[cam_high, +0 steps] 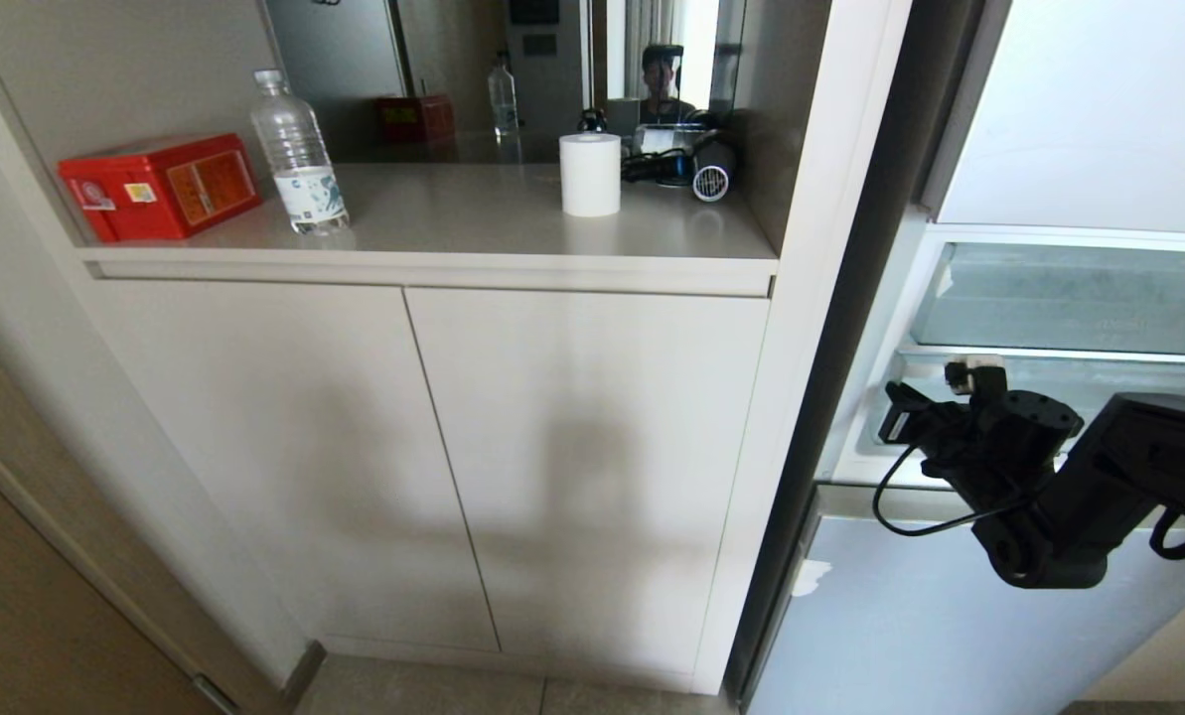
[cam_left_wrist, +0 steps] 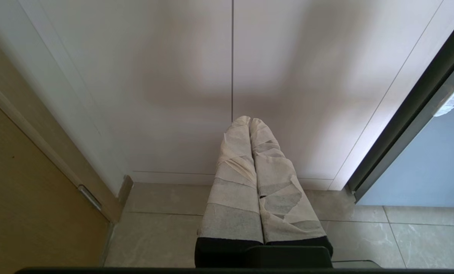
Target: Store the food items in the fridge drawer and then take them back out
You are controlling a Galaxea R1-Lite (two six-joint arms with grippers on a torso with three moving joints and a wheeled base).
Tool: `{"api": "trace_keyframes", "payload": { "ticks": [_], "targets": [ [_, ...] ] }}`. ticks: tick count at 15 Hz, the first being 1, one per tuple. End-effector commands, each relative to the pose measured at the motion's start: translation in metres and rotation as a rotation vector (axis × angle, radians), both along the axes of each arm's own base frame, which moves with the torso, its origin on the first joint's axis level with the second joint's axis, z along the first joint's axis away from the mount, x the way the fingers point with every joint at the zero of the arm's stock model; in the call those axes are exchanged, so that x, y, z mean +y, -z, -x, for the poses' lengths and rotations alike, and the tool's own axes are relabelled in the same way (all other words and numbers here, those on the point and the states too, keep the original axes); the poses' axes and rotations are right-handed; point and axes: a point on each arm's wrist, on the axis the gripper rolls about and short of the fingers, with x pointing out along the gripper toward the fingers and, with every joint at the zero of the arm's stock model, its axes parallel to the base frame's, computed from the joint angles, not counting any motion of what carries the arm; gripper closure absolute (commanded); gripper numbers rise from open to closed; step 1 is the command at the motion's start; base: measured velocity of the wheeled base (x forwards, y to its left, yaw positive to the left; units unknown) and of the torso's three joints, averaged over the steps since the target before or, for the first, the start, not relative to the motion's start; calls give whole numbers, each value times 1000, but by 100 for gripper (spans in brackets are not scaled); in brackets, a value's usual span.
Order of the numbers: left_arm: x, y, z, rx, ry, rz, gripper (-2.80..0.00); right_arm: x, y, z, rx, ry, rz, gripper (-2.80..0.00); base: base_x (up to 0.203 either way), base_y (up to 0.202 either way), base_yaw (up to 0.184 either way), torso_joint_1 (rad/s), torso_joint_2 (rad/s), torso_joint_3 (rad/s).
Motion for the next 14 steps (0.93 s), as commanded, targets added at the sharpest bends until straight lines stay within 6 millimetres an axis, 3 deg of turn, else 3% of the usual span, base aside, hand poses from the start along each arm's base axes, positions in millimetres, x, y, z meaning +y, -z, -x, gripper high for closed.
{"api": "trace_keyframes", "payload": {
  "ticks": [1,5,11,12,14],
  "targets": [
    [0,0,0,1,-1,0,0,0,-1,3,-1,-1,-1,0,0,0,0,0,0,0],
    [0,1,0,2,-1,0,0,1,-3,30,69,-4,-9,0,0,0,0,0,0,0],
    [0,0,0,1,-1,0,0,3,-3,86,212,-5,-25,0,0,0,0,0,0,0],
    [0,0,0,1,-1,0,0,3,-2,92,229,-5,-22,-280,0,0,0,0,0,0],
    [0,0,0,1,-1,0,0,4,-1,102,258,-4,-23,-280,0,0,0,0,0,0]
  ]
}}
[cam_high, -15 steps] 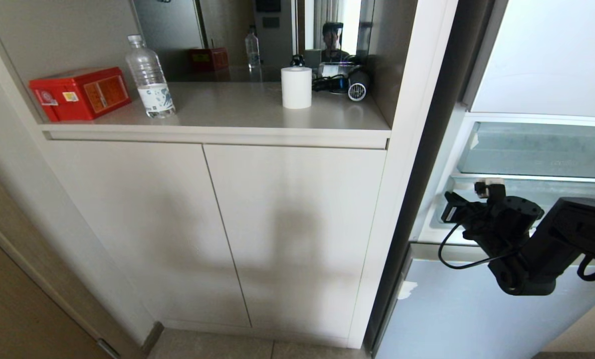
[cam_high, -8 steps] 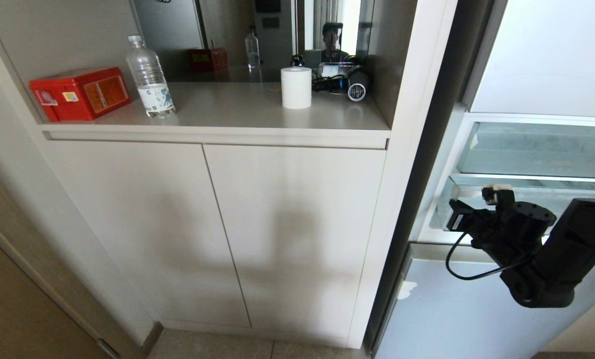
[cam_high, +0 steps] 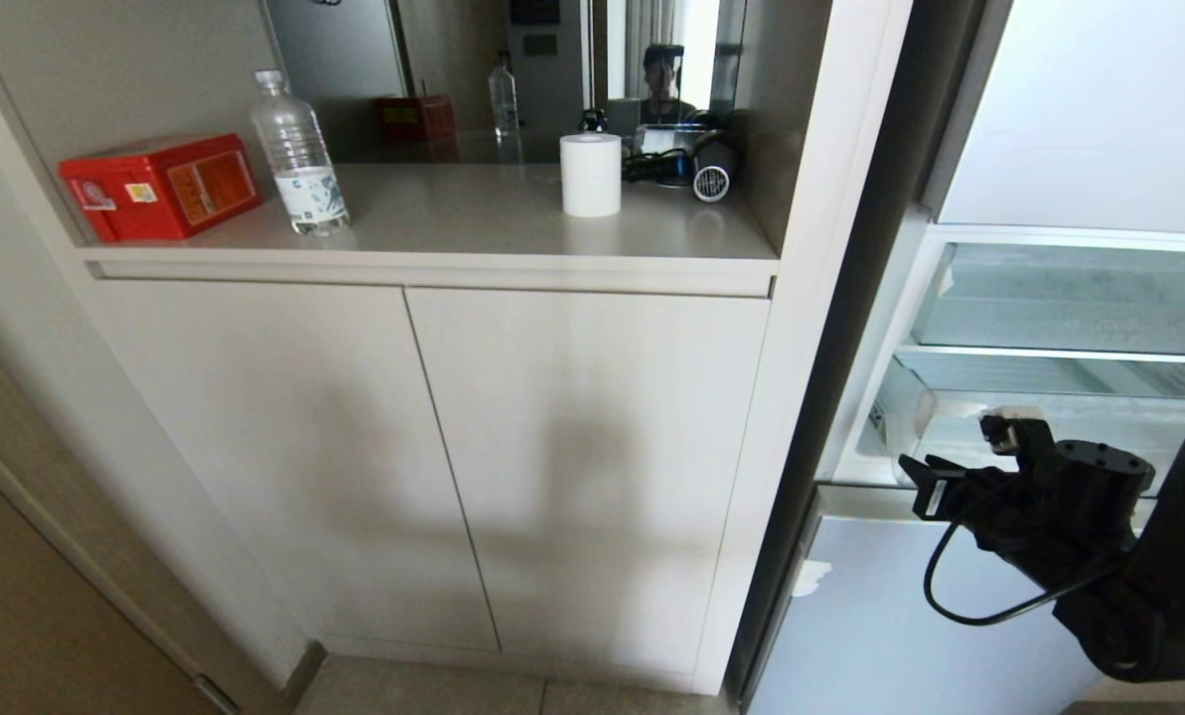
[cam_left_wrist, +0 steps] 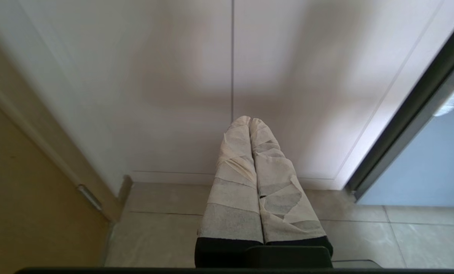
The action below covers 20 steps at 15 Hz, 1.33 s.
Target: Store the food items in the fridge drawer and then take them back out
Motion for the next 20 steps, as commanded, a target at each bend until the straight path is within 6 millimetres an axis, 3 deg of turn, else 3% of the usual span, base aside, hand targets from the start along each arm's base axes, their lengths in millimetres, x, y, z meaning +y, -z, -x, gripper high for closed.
{"api": "trace_keyframes", "payload": {
  "ticks": [1,3,5,9,11,15,17,20],
  "targets": [
    [0,0,0,1,0,0,0,1,-6,13,-2,2,-1,-280,0,0,0,0,0,0],
    [0,0,0,1,0,0,0,1,-13,31,13,4,-5,-280,0,0,0,0,0,0],
    [0,0,0,1,0,0,0,-1,-34,41,-47,16,-4,-280,0,0,0,0,0,0],
    [0,0,0,1,0,0,0,-24,-79,45,-220,100,26,-280,0,0,0,0,0,0],
    [0,0,0,1,0,0,0,-39,-96,44,-209,146,38,-280,0,0,0,0,0,0],
    [0,0,0,1,0,0,0,-89,-137,25,-169,193,69,-280,0,0,0,0,0,0],
    [0,0,0,1,0,0,0,-119,-144,19,-107,164,63,-280,0,0,0,0,0,0],
    [0,0,0,1,0,0,0,-157,-131,-3,-78,150,100,-280,0,0,0,0,0,0]
  ]
}}
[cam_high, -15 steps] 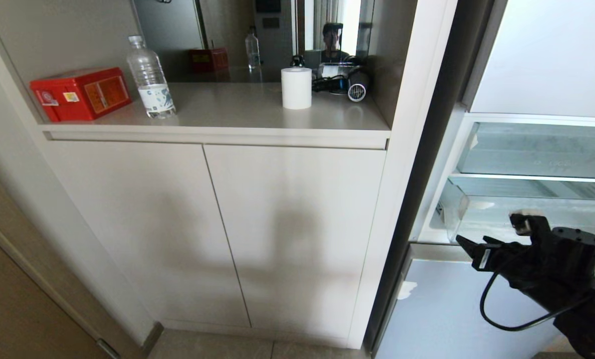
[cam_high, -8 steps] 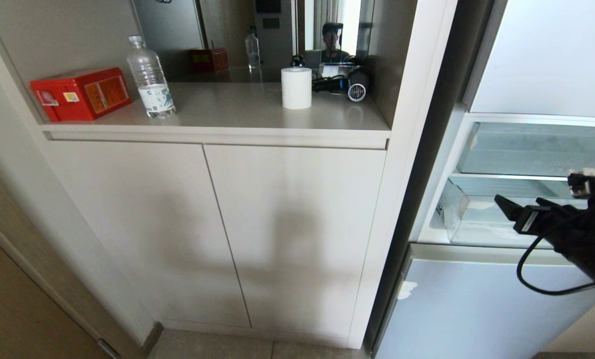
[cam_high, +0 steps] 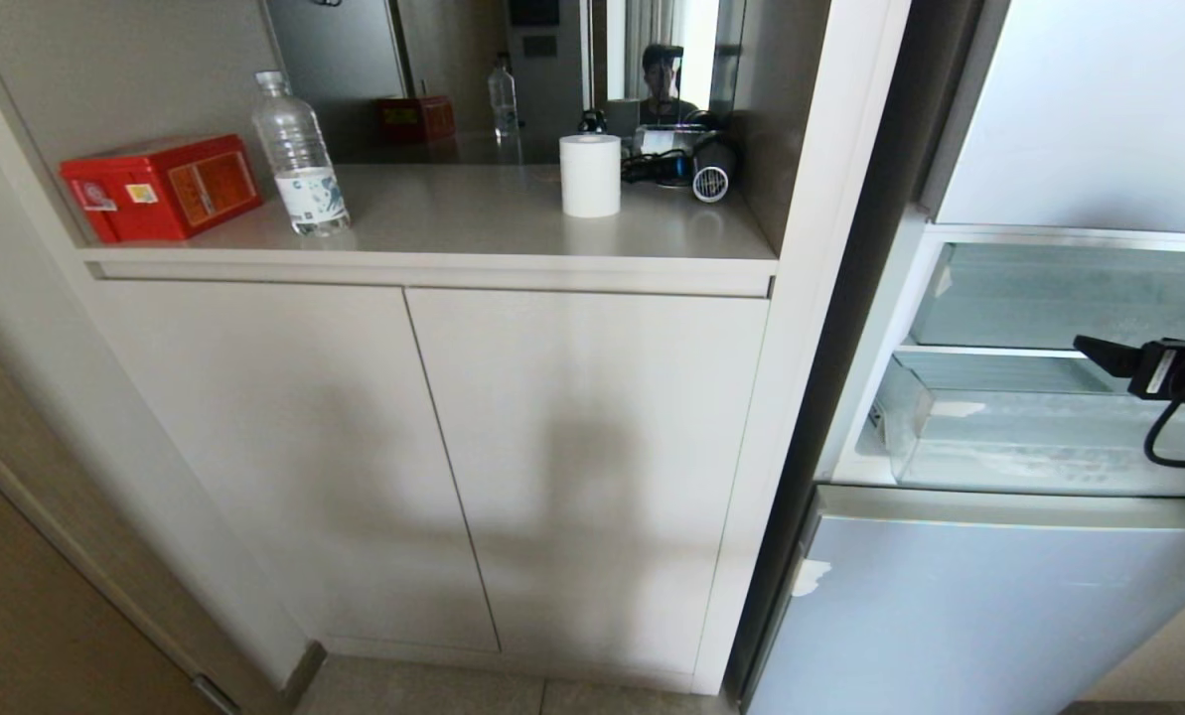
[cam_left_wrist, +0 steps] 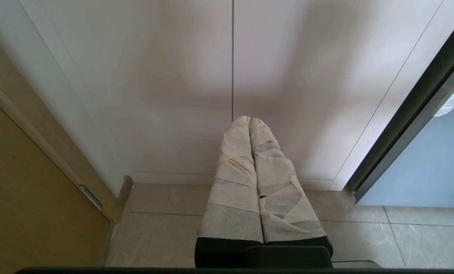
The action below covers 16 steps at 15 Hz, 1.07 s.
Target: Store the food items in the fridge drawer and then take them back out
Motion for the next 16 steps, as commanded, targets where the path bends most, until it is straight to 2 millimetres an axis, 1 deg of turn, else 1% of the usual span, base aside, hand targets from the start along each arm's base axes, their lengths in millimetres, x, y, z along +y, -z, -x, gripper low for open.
{"api": "trace_keyframes", "payload": {
  "ticks": [1,3,6,10,12,16],
  "targets": [
    [0,0,0,1,-1,0,0,-23,16,-16,18,5,0,-280,0,0,0,0,0,0],
    [0,0,0,1,-1,0,0,-39,24,-28,26,0,2,-280,0,0,0,0,0,0],
    [0,0,0,1,-1,0,0,-54,27,-43,70,6,-5,-280,0,0,0,0,0,0],
    [0,0,0,1,-1,0,0,-58,19,-49,132,2,-23,-280,0,0,0,0,0,0],
    [0,0,0,1,-1,0,0,-58,19,-49,190,3,-44,-280,0,0,0,0,0,0],
    [0,0,0,1,-1,0,0,-58,19,-48,245,15,-11,-280,0,0,0,0,0,0]
  ]
}}
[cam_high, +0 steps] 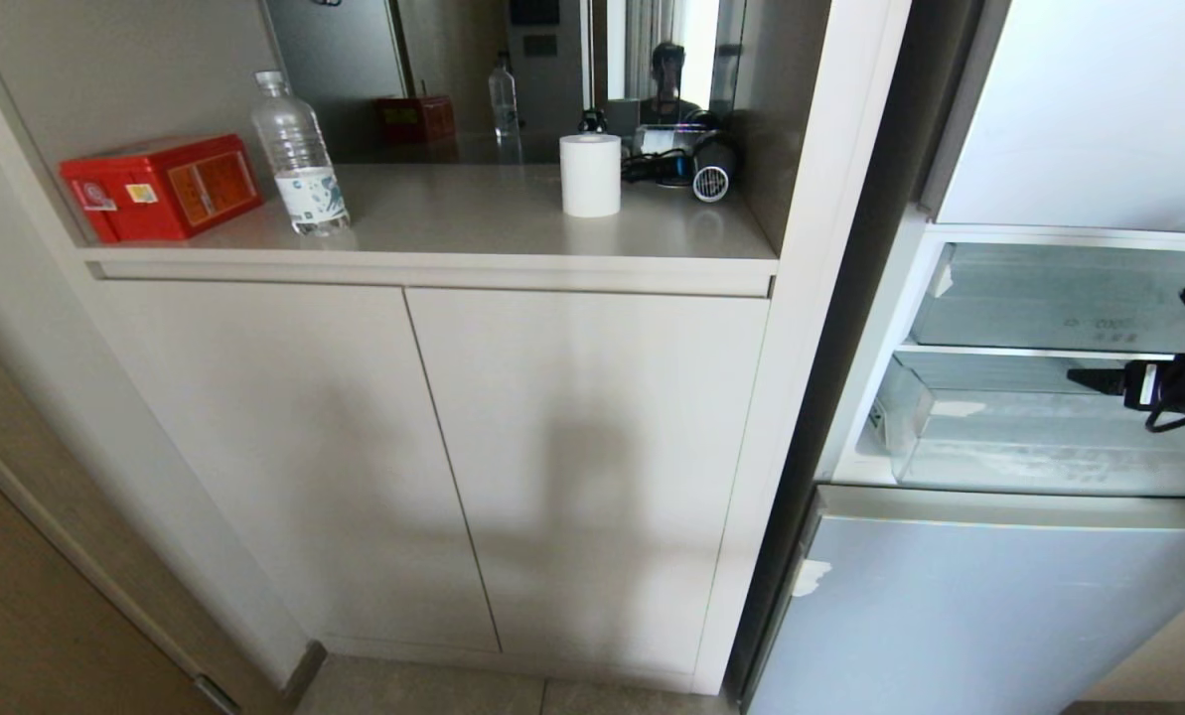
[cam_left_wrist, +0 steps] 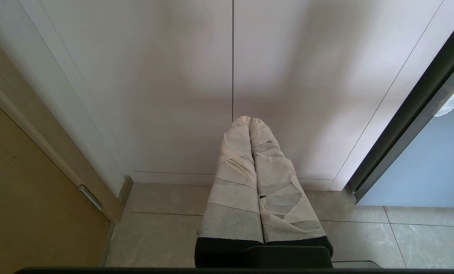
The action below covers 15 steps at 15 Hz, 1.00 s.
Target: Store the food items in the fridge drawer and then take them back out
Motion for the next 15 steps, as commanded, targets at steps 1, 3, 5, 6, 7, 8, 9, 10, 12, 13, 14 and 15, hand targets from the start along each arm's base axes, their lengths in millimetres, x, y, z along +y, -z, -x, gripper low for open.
{"api": "trace_keyframes", "payload": {
  "ticks": [1,3,5,6,7,8,9,10,12,13,14,15],
  "targets": [
    [0,0,0,0,0,0,0,0,-3,0,11,0,3,-280,0,0,0,0,0,0],
    [0,0,0,0,0,0,0,1,-2,1,85,16,13,-280,0,0,0,0,0,0],
    [0,0,0,0,0,0,0,0,2,3,141,40,52,-280,0,0,0,0,0,0],
    [0,0,0,0,0,0,0,1,5,4,168,41,46,-280,0,0,0,0,0,0],
    [0,0,0,0,0,0,0,2,7,5,190,41,37,-280,0,0,0,0,0,0],
    [0,0,0,0,0,0,0,3,9,6,212,40,27,-280,0,0,0,0,0,0],
    [0,0,0,0,0,0,0,4,12,9,262,37,19,-280,0,0,0,0,0,0],
    [0,0,0,0,0,0,0,4,14,11,298,55,38,-280,0,0,0,0,0,0],
    [0,0,0,0,0,0,0,5,13,14,321,59,32,-280,0,0,0,0,0,0],
    [0,0,0,0,0,0,0,7,12,18,350,57,16,-280,0,0,0,0,0,0],
    [0,0,0,0,0,0,0,8,8,21,370,55,3,-280,0,0,0,0,0,0],
    [0,0,0,0,0,0,0,9,7,23,386,54,-6,-280,0,0,0,0,0,0]
  ]
}}
